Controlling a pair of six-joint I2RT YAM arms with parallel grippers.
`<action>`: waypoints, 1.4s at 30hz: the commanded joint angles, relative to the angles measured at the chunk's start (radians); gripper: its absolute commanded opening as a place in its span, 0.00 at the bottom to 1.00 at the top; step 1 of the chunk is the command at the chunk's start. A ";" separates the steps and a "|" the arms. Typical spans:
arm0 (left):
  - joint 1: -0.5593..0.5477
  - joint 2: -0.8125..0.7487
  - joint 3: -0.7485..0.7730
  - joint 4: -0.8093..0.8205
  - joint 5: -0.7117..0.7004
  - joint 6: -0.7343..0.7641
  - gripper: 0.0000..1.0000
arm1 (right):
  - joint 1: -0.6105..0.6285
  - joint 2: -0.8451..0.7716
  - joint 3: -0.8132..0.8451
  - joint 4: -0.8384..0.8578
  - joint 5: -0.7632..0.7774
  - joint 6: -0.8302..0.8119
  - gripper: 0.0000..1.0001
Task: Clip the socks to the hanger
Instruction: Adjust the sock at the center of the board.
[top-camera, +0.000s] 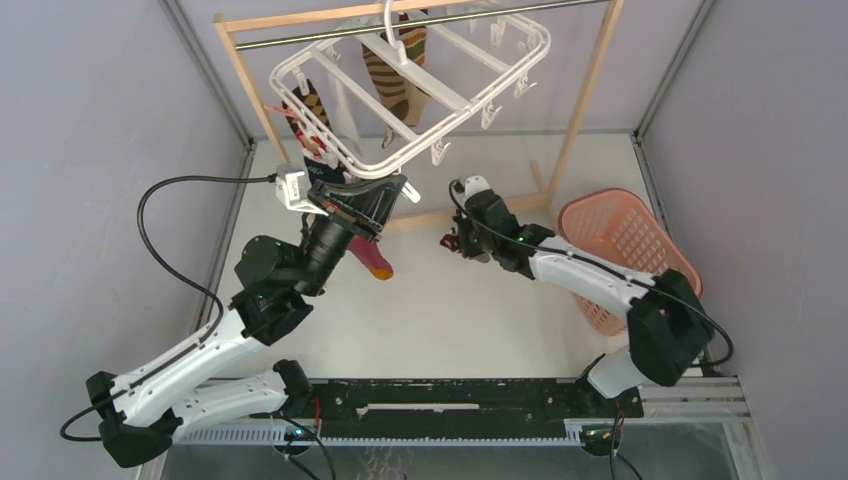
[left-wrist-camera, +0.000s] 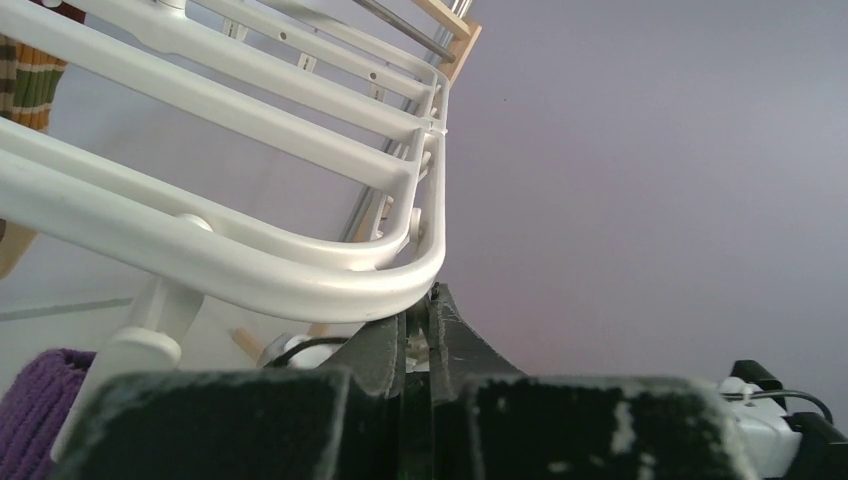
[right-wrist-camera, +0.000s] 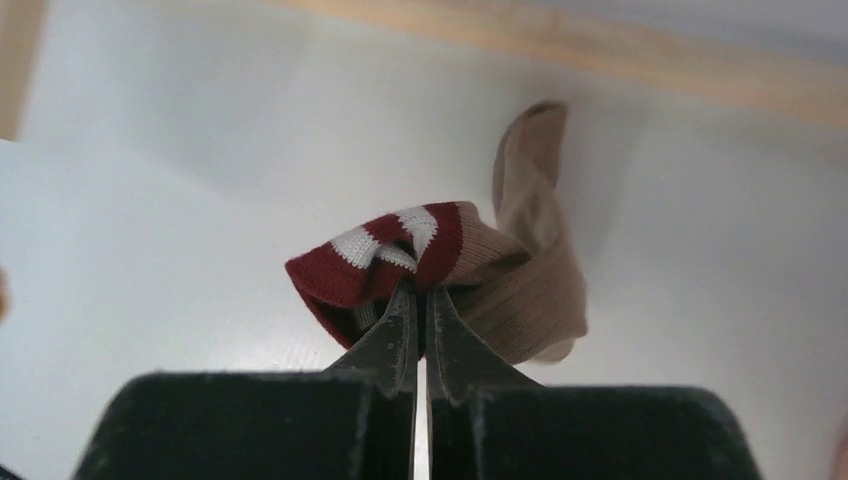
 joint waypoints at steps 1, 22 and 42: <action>-0.009 -0.012 -0.017 -0.018 0.041 0.007 0.00 | 0.050 0.067 0.007 0.057 0.118 0.185 0.00; -0.009 -0.022 -0.027 -0.034 0.021 0.018 0.00 | 0.092 0.087 0.040 0.161 0.000 0.171 0.64; -0.009 -0.041 -0.043 -0.039 0.009 0.020 0.00 | -0.124 0.380 0.066 0.205 -0.105 0.186 0.00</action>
